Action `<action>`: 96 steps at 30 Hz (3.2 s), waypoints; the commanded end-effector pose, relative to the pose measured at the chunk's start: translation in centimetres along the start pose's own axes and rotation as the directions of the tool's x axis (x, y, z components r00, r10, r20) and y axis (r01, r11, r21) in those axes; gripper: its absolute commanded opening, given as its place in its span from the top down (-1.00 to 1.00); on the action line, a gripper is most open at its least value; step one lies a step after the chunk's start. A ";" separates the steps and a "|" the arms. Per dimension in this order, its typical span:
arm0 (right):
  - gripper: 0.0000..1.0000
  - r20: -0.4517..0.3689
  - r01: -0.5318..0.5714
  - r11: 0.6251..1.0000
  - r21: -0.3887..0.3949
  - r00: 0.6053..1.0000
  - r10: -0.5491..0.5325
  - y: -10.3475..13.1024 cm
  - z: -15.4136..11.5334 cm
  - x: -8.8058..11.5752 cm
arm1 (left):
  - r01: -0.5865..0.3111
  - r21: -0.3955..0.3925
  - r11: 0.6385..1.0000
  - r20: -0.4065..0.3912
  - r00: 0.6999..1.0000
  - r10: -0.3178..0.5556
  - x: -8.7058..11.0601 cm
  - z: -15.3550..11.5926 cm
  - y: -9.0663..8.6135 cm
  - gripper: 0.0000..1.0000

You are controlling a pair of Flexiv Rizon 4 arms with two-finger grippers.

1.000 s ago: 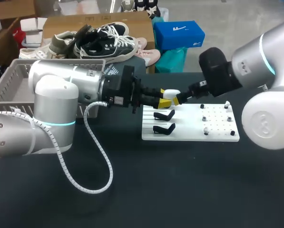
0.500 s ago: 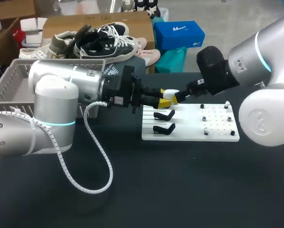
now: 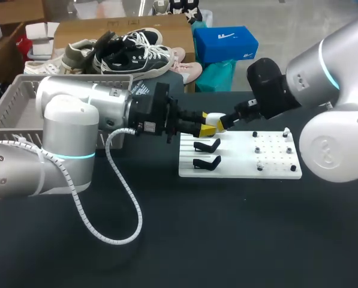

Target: Pick up each earbud case from the left stands, insert the matching earbuds, close the lid, and place the case in the box.

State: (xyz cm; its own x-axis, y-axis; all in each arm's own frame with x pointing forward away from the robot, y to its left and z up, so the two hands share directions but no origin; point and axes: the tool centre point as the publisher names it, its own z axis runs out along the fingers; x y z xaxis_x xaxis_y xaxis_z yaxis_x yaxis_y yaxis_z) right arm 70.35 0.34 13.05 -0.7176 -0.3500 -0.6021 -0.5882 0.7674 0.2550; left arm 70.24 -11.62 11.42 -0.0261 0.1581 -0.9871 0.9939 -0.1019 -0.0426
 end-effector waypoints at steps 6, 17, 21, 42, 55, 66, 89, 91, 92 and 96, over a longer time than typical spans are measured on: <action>-1.00 -0.008 -0.002 1.000 0.012 1.000 0.002 -0.1 0.2 -0.4 | 0.000 0.003 1.000 0.000 1.000 0.000 0.0 0.0 0.2 1.00; -1.00 -0.007 -0.008 1.000 0.022 1.000 0.008 -0.5 -0.1 -0.6 | 0.000 0.003 1.000 0.000 1.000 0.000 0.0 0.0 0.2 1.00; -1.00 0.002 -0.007 1.000 0.024 1.000 0.007 -0.4 -0.5 -1.2 | 0.000 0.003 1.000 0.000 1.000 0.000 0.0 0.0 0.2 1.00; -1.00 0.012 0.000 0.969 0.249 1.000 -0.003 -4.8 -5.8 -2.2 | -0.123 0.052 0.991 0.000 0.992 0.123 -0.8 1.0 -0.1 1.00; -1.00 -0.127 0.066 0.895 0.440 0.992 -0.010 -8.5 -5.8 0.4 | -0.180 0.033 0.983 0.010 0.984 0.180 -1.0 0.6 0.2 1.00; -1.00 -0.317 0.188 0.824 0.534 0.948 -0.011 -12.4 -3.5 2.2 | -0.180 0.033 0.983 0.010 0.984 0.180 -1.0 0.6 0.2 1.00; 0.03 -0.434 0.157 0.808 0.567 0.891 0.132 -17.5 1.0 5.6 | -0.180 0.033 0.983 0.010 0.984 0.180 -1.0 0.6 0.2 1.00; 0.04 -0.433 0.148 0.807 0.572 0.890 0.143 -17.7 1.0 5.9 | -0.180 0.033 0.983 0.010 0.984 0.180 -1.0 0.6 0.2 1.00; 0.04 -0.433 0.147 0.807 0.573 0.890 0.146 -17.8 1.0 6.0 | -0.180 0.033 0.983 0.010 0.984 0.180 -1.0 0.6 0.2 1.00; 0.06 -0.429 0.133 0.805 0.578 0.889 0.161 -18.4 1.1 6.4 | -0.180 0.033 0.983 0.010 0.984 0.180 -1.0 0.6 0.2 1.00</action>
State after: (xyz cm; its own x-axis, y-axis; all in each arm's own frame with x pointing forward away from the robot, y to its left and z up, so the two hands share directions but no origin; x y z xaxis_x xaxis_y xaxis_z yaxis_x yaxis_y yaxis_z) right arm 76.98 -15.35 3.94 -0.8917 -0.4213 -0.1654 -0.3589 0.8808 -0.3089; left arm 70.41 -12.39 12.39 0.1505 0.1292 -0.9801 0.9782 -0.1630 0.1287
